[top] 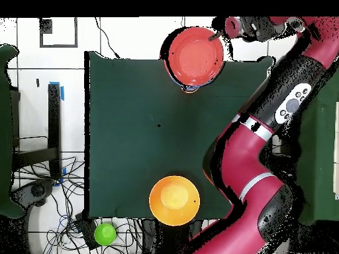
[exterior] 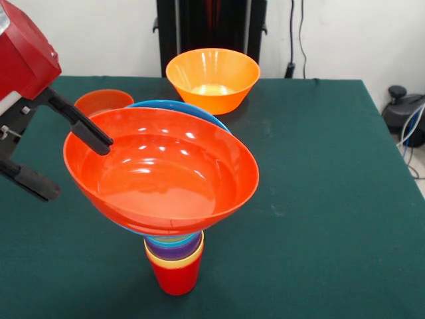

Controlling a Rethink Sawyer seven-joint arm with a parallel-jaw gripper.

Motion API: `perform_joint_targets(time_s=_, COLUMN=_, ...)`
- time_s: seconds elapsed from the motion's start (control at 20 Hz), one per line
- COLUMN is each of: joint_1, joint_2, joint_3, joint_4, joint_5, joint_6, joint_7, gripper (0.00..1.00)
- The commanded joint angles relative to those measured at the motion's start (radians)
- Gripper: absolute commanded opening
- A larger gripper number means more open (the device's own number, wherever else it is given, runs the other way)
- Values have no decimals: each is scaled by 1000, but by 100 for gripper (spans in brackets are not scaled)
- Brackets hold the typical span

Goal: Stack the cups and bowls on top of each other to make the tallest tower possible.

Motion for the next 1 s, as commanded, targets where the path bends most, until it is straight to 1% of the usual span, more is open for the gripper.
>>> perform_joint_targets(time_s=0.05, joint_1=-1, joint_2=-29, joint_3=-25, joint_4=-114, joint_5=-126, joint_6=-44, joint_7=-390, gripper=100)
perform_joint_targets(time_s=0.25, joint_1=5, joint_2=-26, joint_3=-3, joint_4=-120, joint_5=-145, joint_6=-47, joint_7=-377, gripper=100)
perform_joint_targets(time_s=0.4, joint_1=3, joint_2=-23, joint_3=-3, joint_4=-116, joint_5=-143, joint_6=-45, joint_7=-371, gripper=100)
perform_joint_targets(time_s=0.5, joint_1=4, joint_2=-22, joint_3=0, joint_4=-117, joint_5=-149, joint_6=-25, joint_7=-360, gripper=100)
perform_joint_targets(time_s=0.55, joint_1=4, joint_2=-21, joint_3=5, joint_4=-118, joint_5=-154, joint_6=-18, joint_7=-356, gripper=0)
perform_joint_targets(time_s=0.75, joint_1=6, joint_2=-18, joint_3=24, joint_4=-128, joint_5=-169, joint_6=16, joint_7=-319, gripper=0)
perform_joint_targets(time_s=1.0, joint_1=2, joint_2=-9, joint_3=42, joint_4=-131, joint_5=-171, joint_6=14, joint_7=-303, gripper=0)
